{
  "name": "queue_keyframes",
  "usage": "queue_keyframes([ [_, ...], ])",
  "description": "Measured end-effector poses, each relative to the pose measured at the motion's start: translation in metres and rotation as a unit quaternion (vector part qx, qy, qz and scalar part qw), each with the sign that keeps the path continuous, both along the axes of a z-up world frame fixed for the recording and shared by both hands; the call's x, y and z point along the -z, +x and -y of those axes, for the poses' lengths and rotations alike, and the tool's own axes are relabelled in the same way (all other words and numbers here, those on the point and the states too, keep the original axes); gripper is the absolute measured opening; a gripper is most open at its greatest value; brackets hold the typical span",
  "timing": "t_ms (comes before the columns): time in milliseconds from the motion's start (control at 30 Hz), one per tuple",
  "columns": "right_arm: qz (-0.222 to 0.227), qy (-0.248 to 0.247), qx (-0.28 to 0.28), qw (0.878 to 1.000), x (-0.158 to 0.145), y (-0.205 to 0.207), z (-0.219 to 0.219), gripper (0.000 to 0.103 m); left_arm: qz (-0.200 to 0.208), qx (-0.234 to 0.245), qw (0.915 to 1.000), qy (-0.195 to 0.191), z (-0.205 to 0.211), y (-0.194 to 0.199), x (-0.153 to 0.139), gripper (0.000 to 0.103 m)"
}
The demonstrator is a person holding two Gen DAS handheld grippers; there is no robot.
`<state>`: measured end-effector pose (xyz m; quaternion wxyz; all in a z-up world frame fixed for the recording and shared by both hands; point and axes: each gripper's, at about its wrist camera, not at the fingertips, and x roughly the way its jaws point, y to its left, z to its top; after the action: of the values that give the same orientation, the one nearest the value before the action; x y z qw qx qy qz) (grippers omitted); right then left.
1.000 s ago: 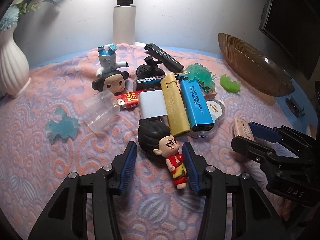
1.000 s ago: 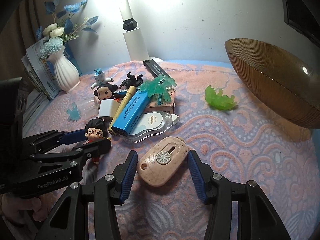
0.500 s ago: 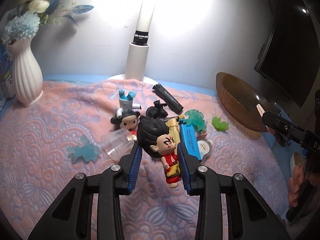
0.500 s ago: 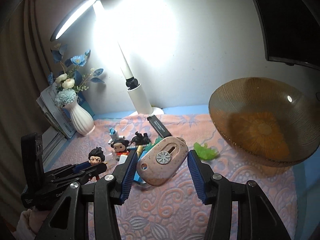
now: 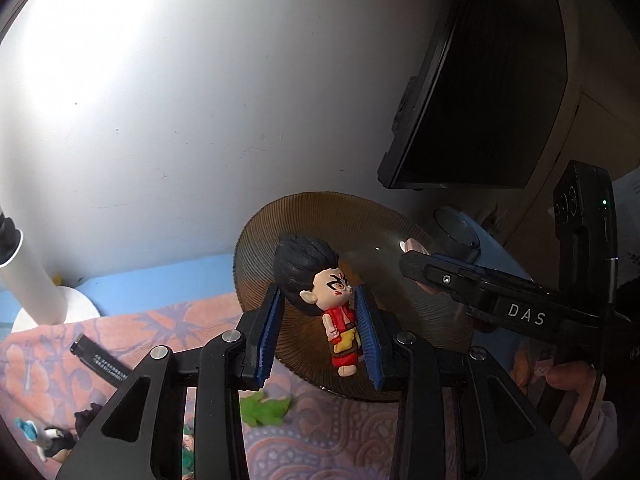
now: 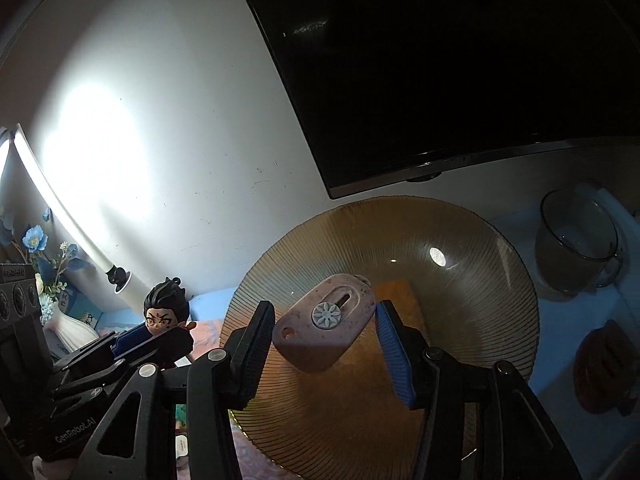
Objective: Organize rigid objects
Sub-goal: 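Carry the figurine and the cutter into the brown glass bowl and open both grippers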
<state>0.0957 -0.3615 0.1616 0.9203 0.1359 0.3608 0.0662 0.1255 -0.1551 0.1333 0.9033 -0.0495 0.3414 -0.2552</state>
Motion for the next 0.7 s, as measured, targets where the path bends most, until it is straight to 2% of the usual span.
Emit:
queue_keyframes([
  [33, 0.000, -0.017, 0.011, 1.000, 0.000, 0.000, 0.001, 0.064, -0.002, 0.010, 0.9999, -0.004, 0.009, 0.002, 0.004, 0.039],
  [67, 0.000, -0.036, 0.023, 0.999, 0.000, -0.001, 0.002, 0.074, -0.002, 0.019, 0.9998, -0.006, 0.017, 0.002, 0.005, 0.052],
  [100, 0.005, -0.049, 0.029, 0.998, -0.001, -0.003, 0.001, 0.093, -0.006, 0.029, 0.9996, -0.004, 0.023, 0.004, 0.008, 0.072],
  [133, 0.015, -0.053, 0.027, 0.998, -0.002, -0.007, 0.000, 0.099, -0.015, 0.038, 0.9992, -0.002, 0.027, 0.007, 0.011, 0.083],
  [167, 0.025, -0.049, 0.020, 0.998, -0.005, -0.012, -0.001, 0.099, -0.024, 0.040, 0.9989, -0.002, 0.028, 0.005, 0.012, 0.093],
  [233, 0.033, -0.036, 0.009, 0.999, -0.010, -0.019, -0.004, 0.099, -0.037, 0.023, 0.9990, 0.000, 0.022, 0.003, 0.010, 0.093],
  [300, 0.038, -0.027, -0.007, 0.999, -0.015, -0.025, -0.014, 0.099, -0.030, 0.001, 0.9995, -0.005, 0.004, -0.006, 0.003, 0.093],
  [433, 0.063, -0.015, -0.060, 0.996, -0.025, -0.041, -0.047, 0.099, -0.031, -0.044, 0.9985, -0.006, -0.049, -0.022, -0.011, 0.093],
  [533, 0.066, -0.017, -0.101, 0.993, -0.018, -0.053, -0.081, 0.099, -0.022, -0.088, 0.9958, 0.017, -0.100, -0.042, -0.016, 0.093],
  [700, 0.044, -0.015, -0.176, 0.983, 0.014, -0.071, -0.129, 0.099, -0.025, -0.149, 0.9857, 0.074, -0.170, -0.068, -0.001, 0.093],
])
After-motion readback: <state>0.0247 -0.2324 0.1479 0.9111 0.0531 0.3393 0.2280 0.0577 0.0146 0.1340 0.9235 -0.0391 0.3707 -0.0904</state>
